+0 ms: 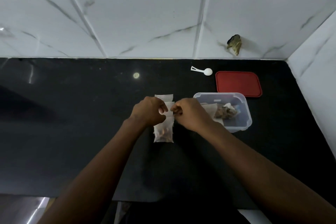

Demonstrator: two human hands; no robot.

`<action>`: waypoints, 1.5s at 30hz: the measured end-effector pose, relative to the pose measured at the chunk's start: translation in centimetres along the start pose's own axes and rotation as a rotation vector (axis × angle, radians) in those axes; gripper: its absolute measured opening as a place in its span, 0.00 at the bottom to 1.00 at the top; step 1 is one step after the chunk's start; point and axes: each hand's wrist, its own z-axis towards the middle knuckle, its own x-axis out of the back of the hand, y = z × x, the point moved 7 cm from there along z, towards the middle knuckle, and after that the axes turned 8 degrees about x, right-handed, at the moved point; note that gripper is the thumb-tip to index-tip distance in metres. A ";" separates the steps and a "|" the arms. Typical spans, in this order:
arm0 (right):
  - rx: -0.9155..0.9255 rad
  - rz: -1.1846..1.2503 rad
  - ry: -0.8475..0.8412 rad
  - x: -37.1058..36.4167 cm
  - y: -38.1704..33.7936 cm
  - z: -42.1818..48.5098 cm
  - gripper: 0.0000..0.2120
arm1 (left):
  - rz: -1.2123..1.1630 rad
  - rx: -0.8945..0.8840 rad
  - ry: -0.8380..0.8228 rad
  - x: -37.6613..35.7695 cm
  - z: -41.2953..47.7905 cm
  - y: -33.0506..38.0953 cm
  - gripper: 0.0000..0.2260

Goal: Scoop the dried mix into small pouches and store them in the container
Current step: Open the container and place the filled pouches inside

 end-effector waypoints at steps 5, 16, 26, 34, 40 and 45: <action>-0.100 -0.144 -0.170 -3.9 -0.2 0.7 0.15 | 0.103 -0.003 -0.068 -1.7 -0.4 -1.9 0.13; -0.037 -0.117 -0.165 -4.5 -0.7 0.2 0.12 | 0.042 -0.096 -0.128 -2.7 -0.3 -3.1 0.06; 0.001 0.064 -0.082 0.3 -0.6 -0.8 0.07 | -0.309 -0.201 -0.099 1.4 -1.3 -0.2 0.05; 0.064 0.130 0.067 8.7 0.0 -2.2 0.06 | -0.506 -0.343 0.011 5.1 -1.3 5.8 0.05; 0.042 0.101 0.150 13.9 2.7 -4.7 0.07 | -0.566 -0.434 0.003 4.9 -1.4 12.0 0.06; -0.007 0.057 0.159 15.5 6.4 -6.4 0.05 | -0.546 -0.508 -0.007 2.6 -0.9 16.0 0.06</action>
